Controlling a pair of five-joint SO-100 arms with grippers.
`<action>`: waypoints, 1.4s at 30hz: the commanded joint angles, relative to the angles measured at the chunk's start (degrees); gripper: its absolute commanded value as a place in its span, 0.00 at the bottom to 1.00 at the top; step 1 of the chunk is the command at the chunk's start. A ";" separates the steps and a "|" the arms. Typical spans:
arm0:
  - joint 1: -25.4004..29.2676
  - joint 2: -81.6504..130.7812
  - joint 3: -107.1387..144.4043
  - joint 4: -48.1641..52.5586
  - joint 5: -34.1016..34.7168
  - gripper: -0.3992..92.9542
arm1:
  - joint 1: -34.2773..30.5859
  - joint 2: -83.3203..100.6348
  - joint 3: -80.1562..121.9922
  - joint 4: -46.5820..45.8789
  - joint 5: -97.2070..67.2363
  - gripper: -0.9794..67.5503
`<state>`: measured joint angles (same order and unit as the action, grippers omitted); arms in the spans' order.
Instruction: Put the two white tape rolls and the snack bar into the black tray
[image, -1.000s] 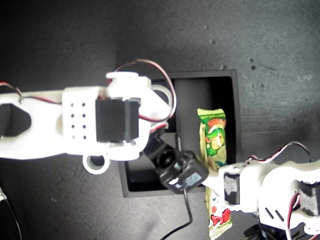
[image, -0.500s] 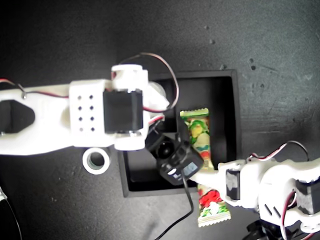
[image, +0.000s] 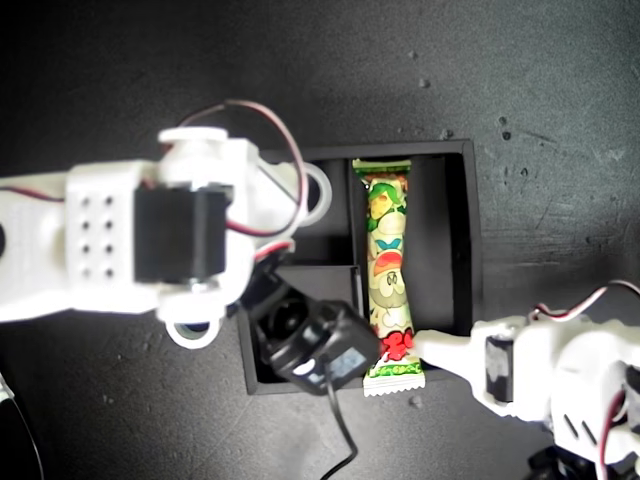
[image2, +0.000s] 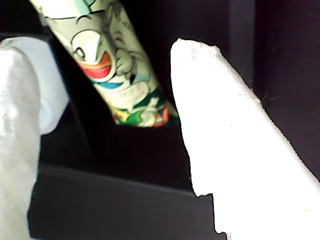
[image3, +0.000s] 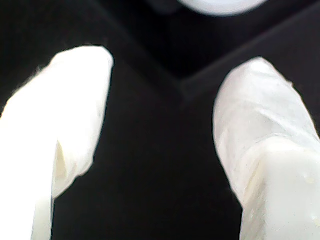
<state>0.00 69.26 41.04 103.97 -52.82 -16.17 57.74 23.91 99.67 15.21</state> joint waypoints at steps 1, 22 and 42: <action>3.69 16.79 7.82 1.05 -4.22 0.16 | -2.46 6.33 -5.89 3.52 5.62 0.06; 28.65 24.61 53.96 -33.75 -29.09 0.16 | 5.98 67.50 62.40 -7.38 44.65 0.01; 26.37 20.92 58.36 -40.52 -27.95 0.16 | 5.01 100.20 114.08 -28.04 52.82 0.01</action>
<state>27.07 89.74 99.05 64.34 -80.86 -10.55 155.21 136.32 72.95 67.32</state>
